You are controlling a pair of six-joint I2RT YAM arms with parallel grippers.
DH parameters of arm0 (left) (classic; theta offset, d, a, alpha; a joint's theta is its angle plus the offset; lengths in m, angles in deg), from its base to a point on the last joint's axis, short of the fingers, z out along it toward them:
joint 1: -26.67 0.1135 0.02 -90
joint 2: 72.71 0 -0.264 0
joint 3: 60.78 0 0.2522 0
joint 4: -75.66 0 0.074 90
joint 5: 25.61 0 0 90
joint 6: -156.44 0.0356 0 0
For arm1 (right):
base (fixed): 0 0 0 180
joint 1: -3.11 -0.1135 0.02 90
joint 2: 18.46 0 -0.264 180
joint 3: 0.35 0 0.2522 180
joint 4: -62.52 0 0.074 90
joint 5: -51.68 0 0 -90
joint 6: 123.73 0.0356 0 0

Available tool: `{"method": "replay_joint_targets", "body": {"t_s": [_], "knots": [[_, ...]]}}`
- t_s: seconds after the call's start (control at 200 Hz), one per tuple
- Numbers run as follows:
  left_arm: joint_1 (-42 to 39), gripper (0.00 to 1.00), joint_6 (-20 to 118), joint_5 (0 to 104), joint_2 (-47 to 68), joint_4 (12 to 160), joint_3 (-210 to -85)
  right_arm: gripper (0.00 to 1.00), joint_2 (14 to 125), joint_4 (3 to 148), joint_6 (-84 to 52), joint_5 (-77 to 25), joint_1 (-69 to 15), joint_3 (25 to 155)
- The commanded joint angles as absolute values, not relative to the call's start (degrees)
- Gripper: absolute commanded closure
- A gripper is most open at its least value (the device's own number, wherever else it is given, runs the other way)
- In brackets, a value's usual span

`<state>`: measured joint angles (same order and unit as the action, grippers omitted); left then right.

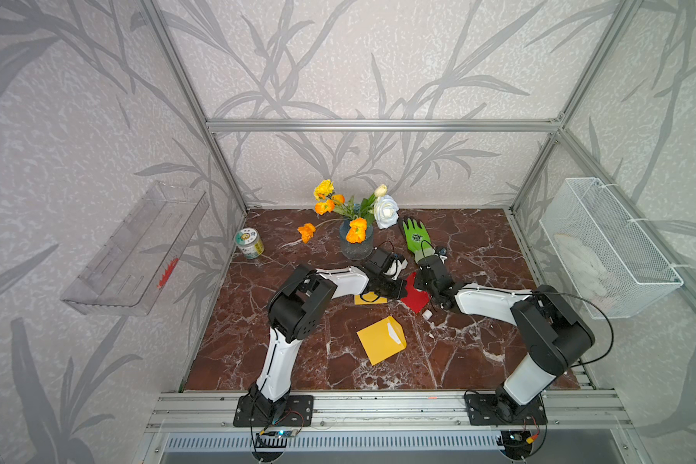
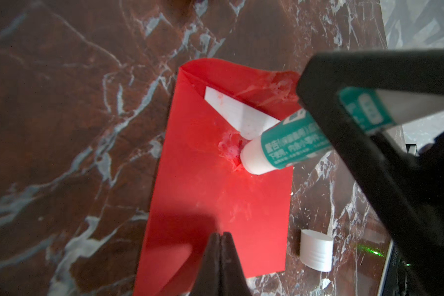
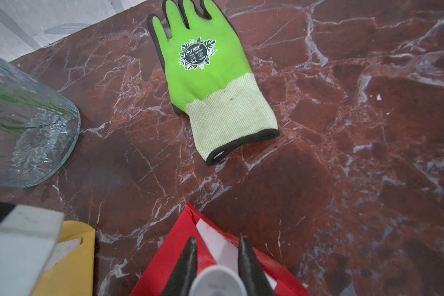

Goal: Seal the envelope with a glue stick
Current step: Apply the envelope at the center of the board.

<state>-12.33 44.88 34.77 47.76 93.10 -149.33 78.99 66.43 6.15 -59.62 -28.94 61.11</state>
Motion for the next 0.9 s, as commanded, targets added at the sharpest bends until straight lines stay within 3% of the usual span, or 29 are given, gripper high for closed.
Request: {"method": "replay_joint_targets", "body": {"t_s": [0.0,0.61,0.895], "knots": [[-12.8,1.0,45.5,35.8,51.5,99.2,-150.8,1.0,81.5,68.4,7.2,-60.3,-29.4,62.6],[-12.8,1.0,44.7,33.7,53.2,101.5,-152.4,1.0,86.9,68.9,9.1,-58.4,-31.5,68.2],[-12.8,1.0,43.5,33.2,53.5,100.9,-151.7,1.0,80.3,51.9,5.3,-55.0,-31.8,59.8]]}}
